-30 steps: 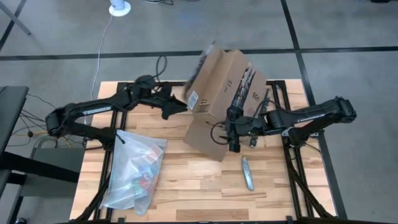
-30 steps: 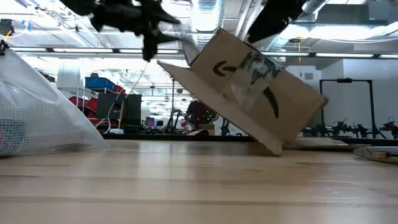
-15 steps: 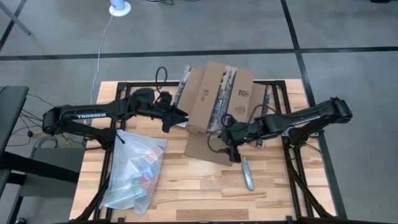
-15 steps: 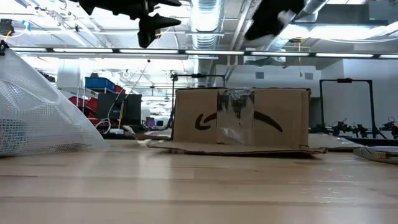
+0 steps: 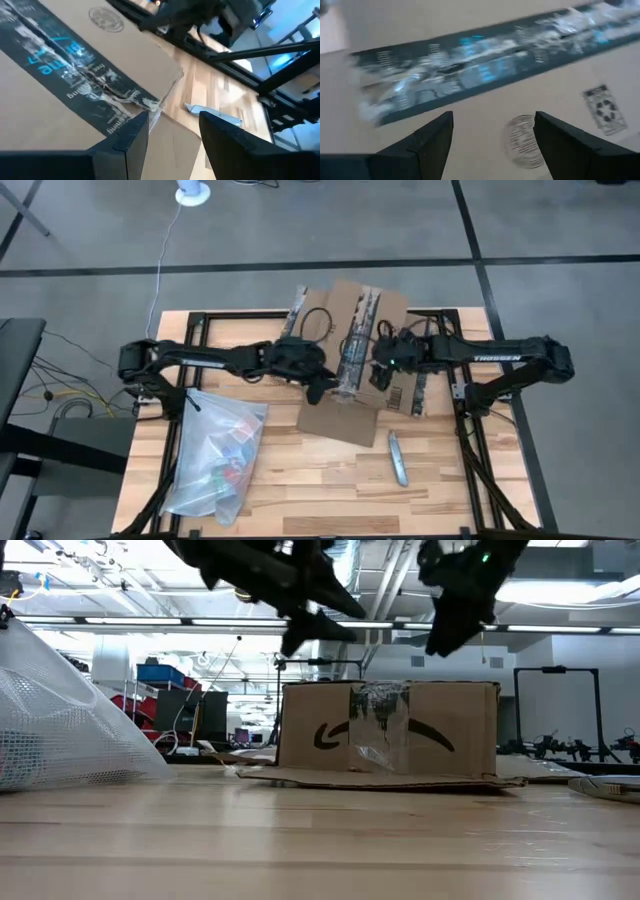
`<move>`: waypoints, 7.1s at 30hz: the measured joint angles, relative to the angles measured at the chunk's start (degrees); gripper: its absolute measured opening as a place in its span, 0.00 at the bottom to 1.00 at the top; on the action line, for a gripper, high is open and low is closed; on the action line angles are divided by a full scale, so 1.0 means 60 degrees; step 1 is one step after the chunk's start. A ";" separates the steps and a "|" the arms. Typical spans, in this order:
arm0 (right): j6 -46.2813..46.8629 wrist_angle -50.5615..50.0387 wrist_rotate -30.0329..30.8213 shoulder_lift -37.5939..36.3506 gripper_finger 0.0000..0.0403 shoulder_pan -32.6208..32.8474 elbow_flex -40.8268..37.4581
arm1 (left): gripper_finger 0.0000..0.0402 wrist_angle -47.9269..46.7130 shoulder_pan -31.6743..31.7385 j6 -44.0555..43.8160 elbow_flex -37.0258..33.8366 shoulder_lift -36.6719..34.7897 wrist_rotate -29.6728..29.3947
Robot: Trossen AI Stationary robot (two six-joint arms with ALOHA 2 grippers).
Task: Unpack boxes
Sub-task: Break down the box until it is fully flat
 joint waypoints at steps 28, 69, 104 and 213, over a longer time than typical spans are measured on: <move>0.1874 0.3243 -0.2229 0.0638 0.65 0.3221 -0.1324 | 0.40 -0.3217 0.0475 0.0718 -0.0010 -0.0672 -0.1486; 0.3685 0.0329 -0.2890 0.0442 0.65 0.3665 -0.0670 | 0.40 -0.5230 -0.0152 0.0565 0.1007 -0.0891 -0.2705; 0.3635 0.0042 -0.2797 0.0313 0.65 0.4092 -0.1168 | 0.40 -0.9313 -0.0477 0.0682 0.2868 0.0646 -0.4386; 0.1988 0.1325 -0.5596 -0.0795 0.24 0.4910 0.0195 | 0.40 -0.7358 -0.3426 0.7590 0.5640 0.0388 -0.3354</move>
